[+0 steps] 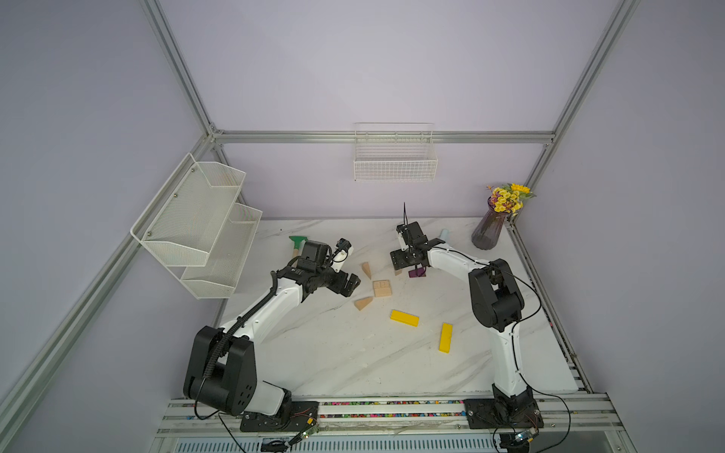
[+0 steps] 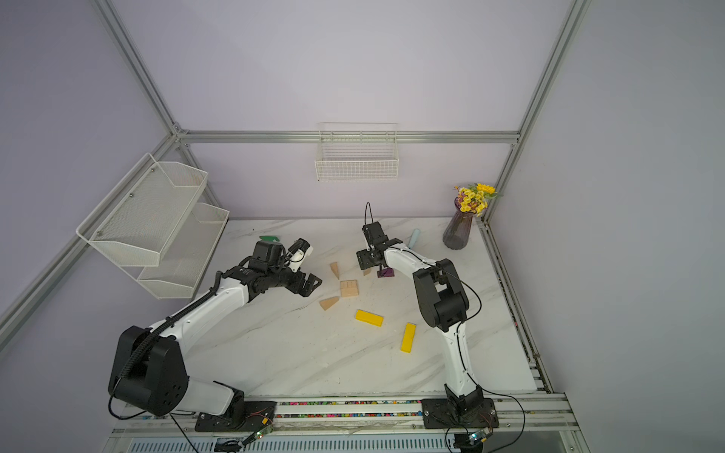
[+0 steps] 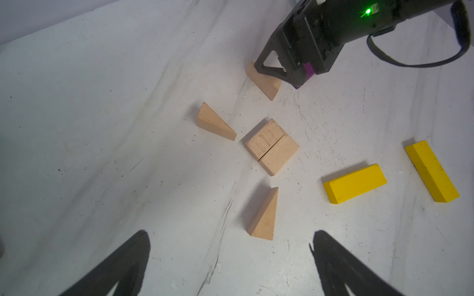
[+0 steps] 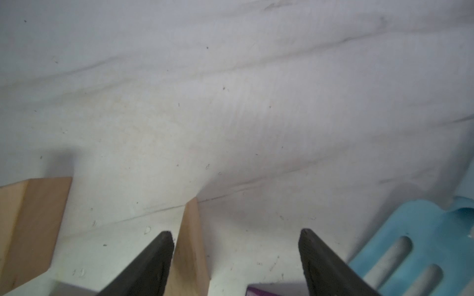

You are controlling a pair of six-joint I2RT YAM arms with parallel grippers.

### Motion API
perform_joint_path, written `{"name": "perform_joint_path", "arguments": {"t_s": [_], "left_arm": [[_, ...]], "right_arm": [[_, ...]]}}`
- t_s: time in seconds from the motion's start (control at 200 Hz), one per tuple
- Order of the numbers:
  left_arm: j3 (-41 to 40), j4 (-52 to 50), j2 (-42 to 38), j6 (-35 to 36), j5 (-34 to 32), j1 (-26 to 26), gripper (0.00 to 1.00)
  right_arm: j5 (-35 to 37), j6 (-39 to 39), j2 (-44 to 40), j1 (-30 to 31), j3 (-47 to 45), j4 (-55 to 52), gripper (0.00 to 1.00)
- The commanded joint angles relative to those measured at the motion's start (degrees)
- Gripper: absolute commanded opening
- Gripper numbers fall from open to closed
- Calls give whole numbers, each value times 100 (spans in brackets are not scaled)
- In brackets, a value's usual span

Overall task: Assemble a small pinwheel with building blocks
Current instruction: Move the building block to the center of the board, then adjust the building block at the center of the board.

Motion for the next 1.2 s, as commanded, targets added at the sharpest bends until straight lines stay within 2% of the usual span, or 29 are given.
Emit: {"name": "perform_joint_path", "arguments": {"t_s": [0.0, 0.38, 0.635, 0.775, 1.005, 1.195], "left_arm": [[285, 59, 154, 90, -89, -106, 100], [582, 111, 424, 99, -109, -230, 100], [885, 93, 672, 195, -130, -291, 100], [1134, 57, 896, 314, -98, -329, 100], [1504, -1, 1197, 336, -124, -344, 100], [1587, -2, 1308, 345, -91, -345, 100]], "right_arm": [[107, -150, -415, 39, -218, -114, 81], [-190, -217, -732, 85, -1082, 83, 81], [-185, -105, -637, 92, -1184, 243, 81], [97, 3, -592, 75, -1122, 187, 81], [-711, 63, -1043, 107, -1409, 502, 81], [-532, 224, -789, 182, -1296, 418, 81]]}}
